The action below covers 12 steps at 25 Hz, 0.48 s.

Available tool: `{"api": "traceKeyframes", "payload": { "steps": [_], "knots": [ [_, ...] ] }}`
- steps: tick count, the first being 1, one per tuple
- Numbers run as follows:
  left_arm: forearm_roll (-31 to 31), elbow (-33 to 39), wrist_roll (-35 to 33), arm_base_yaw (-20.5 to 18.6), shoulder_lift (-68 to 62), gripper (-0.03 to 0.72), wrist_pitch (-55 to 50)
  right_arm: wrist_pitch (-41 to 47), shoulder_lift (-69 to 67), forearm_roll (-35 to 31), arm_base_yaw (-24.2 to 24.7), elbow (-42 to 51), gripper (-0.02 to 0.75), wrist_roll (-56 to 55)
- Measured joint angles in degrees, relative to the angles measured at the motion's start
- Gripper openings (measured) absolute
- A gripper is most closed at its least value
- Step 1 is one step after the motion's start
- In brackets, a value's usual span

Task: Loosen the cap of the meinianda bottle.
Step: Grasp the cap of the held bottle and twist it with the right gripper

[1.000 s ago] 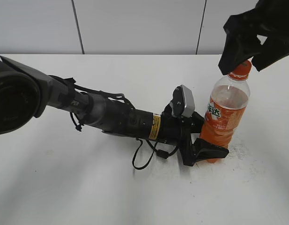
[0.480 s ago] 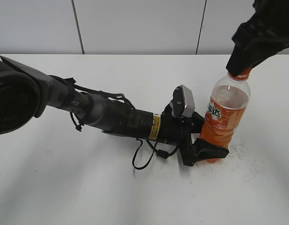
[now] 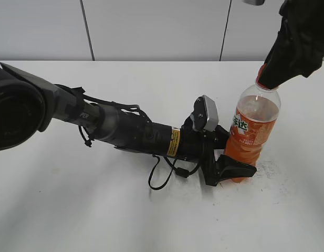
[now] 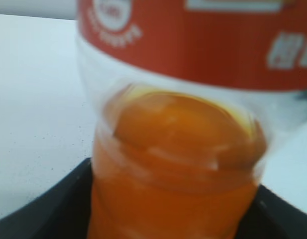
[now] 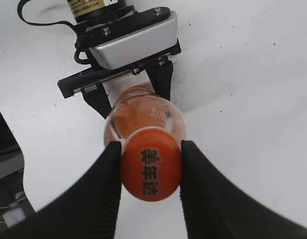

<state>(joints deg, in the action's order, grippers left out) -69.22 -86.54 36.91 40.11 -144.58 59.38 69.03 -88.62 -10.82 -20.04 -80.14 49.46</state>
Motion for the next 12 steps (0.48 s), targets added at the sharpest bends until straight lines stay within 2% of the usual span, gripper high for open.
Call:
{"api": "traceKeyframes", "payload": {
  "steps": [3, 5, 7, 12],
  "knots": [
    [-0.1, 0.0, 0.0, 0.0, 0.0, 0.545, 0.0, 0.3, 0.0, -0.1, 0.0, 0.0, 0.326, -4.1],
    [-0.2, 0.0, 0.0, 0.0, 0.0, 0.545, 0.0, 0.4, -0.1, 0.0, 0.0, 0.0, 0.437, -9.4],
    [-0.2, 0.0, 0.0, 0.0, 0.0, 0.545, 0.1, 0.2, -0.1, 0.0, 0.0, 0.0, 0.508, -15.3],
    [-0.2, 0.0, 0.0, 0.0, 0.0, 0.545, 0.1, -2.2, -0.1, 0.1, 0.0, 0.0, 0.552, -32.4]
  ]
}}
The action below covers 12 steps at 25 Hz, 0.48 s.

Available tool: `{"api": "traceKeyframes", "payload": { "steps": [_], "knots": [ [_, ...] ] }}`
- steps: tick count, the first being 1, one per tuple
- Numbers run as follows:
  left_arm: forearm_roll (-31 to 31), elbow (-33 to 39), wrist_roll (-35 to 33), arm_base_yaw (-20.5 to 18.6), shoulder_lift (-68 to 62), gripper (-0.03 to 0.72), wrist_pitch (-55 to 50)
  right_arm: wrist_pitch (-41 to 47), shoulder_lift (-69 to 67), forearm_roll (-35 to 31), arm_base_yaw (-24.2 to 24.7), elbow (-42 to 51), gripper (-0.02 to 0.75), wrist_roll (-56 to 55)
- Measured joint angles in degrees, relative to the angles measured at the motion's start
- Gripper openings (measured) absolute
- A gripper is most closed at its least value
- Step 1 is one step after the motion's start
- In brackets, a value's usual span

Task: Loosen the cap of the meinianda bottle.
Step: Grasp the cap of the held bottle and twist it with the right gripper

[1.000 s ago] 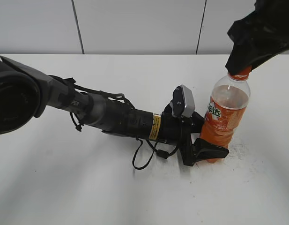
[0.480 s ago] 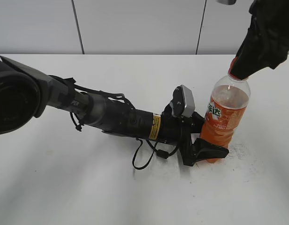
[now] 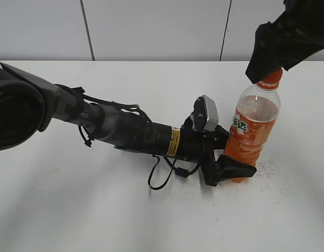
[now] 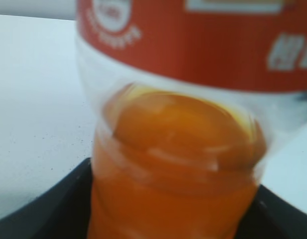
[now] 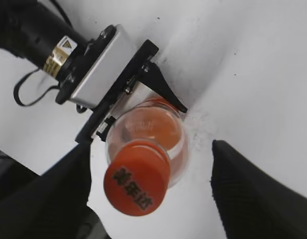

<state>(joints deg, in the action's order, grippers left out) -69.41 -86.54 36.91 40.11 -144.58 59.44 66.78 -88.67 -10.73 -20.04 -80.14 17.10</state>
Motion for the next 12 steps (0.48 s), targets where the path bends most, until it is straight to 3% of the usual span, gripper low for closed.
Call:
{"api": "traceKeyframes", "payload": {
  "steps": [4, 9, 12],
  "knots": [
    [0.0, 0.0, 0.0, 0.0, 0.0, 0.545, 0.0, -0.4, 0.0, 0.0, 0.0, 0.0, 0.555, -11.8],
    [-0.1, 0.0, 0.0, 0.0, 0.0, 0.545, 0.0, 0.3, 0.0, -0.2, 0.0, 0.0, 0.553, -15.3],
    [-0.1, 0.0, 0.0, 0.0, 0.0, 0.545, 0.0, 2.0, 0.0, -0.2, 0.0, 0.0, 0.487, -15.4]
  ]
}}
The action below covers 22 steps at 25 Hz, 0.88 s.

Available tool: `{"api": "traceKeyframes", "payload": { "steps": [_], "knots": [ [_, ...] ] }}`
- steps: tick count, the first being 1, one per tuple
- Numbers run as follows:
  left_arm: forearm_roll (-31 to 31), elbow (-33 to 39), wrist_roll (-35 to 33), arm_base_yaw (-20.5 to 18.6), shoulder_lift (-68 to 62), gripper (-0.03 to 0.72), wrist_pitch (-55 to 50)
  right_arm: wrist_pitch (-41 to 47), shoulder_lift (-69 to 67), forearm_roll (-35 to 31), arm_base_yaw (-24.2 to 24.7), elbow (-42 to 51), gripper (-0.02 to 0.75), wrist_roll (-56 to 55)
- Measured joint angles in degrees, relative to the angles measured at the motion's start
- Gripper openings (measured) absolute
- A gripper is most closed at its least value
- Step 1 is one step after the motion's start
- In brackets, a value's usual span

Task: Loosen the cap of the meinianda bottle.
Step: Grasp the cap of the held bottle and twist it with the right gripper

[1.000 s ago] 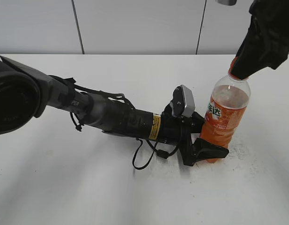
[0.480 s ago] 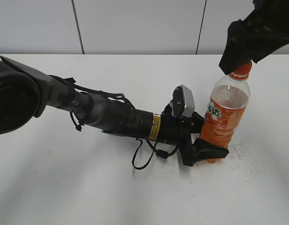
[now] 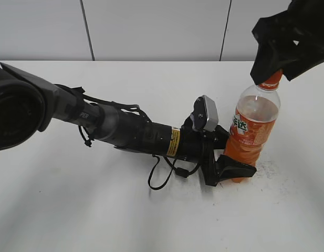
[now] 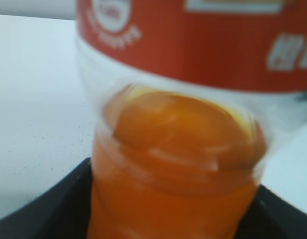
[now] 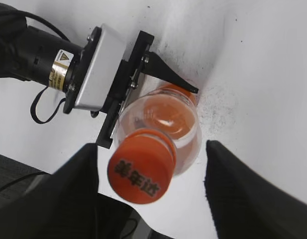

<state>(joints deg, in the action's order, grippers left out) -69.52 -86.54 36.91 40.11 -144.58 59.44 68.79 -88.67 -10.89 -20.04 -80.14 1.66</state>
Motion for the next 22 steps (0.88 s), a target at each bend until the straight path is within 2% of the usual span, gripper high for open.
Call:
{"api": "traceKeyframes", "payload": {
  "steps": [4, 6, 14, 18, 22],
  "knots": [
    [0.0, 0.0, 0.0, 0.0, 0.0, 0.545, 0.0, 0.7, 0.0, -0.3, 0.0, 0.0, 0.322, 0.3],
    [0.0, 0.0, 0.0, 0.0, 0.0, 0.545, 0.0, 0.7, 0.0, -0.5, 0.0, 0.0, 0.279, 0.7],
    [0.0, 0.0, 0.2, 0.0, 0.0, 0.545, 0.0, 0.6, 0.0, -0.6, 0.0, 0.0, 0.274, 8.9],
    [-0.1, 0.0, 0.2, 0.0, 0.0, 0.545, 0.0, 0.6, 0.0, -0.6, 0.0, 0.0, 0.274, 25.6],
    [-0.3, 0.0, 0.2, 0.0, 0.0, 0.545, 0.0, 0.6, 0.0, -0.6, 0.0, 0.0, 0.274, 33.3]
  ]
}}
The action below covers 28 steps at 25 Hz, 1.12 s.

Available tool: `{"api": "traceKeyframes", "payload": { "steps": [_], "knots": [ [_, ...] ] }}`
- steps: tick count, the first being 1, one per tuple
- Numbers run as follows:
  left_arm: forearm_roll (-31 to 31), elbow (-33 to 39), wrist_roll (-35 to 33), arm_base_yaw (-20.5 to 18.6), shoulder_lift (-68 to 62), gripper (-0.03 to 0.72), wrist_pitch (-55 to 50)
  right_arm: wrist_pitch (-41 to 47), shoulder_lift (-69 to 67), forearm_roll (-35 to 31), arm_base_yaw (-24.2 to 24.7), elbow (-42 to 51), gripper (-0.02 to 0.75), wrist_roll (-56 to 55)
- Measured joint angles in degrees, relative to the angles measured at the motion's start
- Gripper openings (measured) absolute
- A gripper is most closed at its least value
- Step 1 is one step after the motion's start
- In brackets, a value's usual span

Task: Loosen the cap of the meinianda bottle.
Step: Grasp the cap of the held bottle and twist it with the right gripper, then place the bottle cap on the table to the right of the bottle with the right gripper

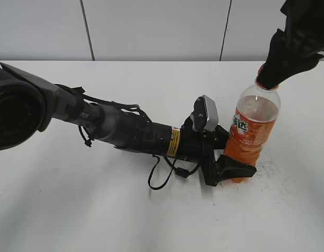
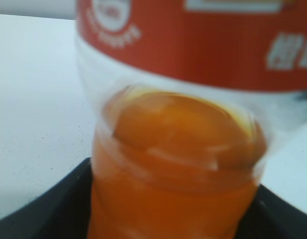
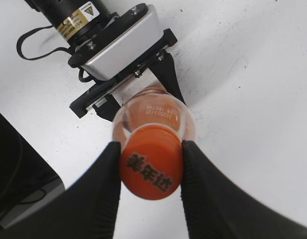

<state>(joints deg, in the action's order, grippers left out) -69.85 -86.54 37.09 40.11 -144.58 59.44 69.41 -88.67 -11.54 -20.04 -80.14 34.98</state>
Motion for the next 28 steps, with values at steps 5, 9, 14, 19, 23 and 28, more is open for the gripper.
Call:
{"api": "traceKeyframes", "payload": {
  "steps": [5, 9, 14, 19, 23, 28],
  "knots": [
    [-0.1, -0.1, 0.0, 0.0, 0.0, 0.545, 0.0, 0.1, 0.6, 0.0, 0.0, 0.0, 0.271, 7.0],
    [-0.2, -0.2, 0.0, 0.0, 0.0, 0.545, 0.0, 0.1, 2.2, 0.2, 0.0, 0.0, 0.271, 8.6],
    [-0.3, -0.2, 0.0, 0.0, 0.0, 0.545, 0.0, 0.1, 4.5, 0.6, 0.0, 0.0, 0.271, 4.6],
    [-0.3, -0.2, 0.0, 0.0, 0.0, 0.545, 0.0, 0.1, 8.2, 4.3, 0.0, 0.0, 0.271, -8.3],
    [-0.3, -0.2, 0.0, -0.1, 0.0, 0.545, 0.0, 0.1, 11.8, 10.1, 0.0, 0.4, 0.271, -18.8],
    [-0.4, -0.2, 0.0, -0.1, 0.0, 0.545, 0.0, -0.6, 16.2, 18.3, 0.0, 7.5, 0.271, -28.2]
  ]
}}
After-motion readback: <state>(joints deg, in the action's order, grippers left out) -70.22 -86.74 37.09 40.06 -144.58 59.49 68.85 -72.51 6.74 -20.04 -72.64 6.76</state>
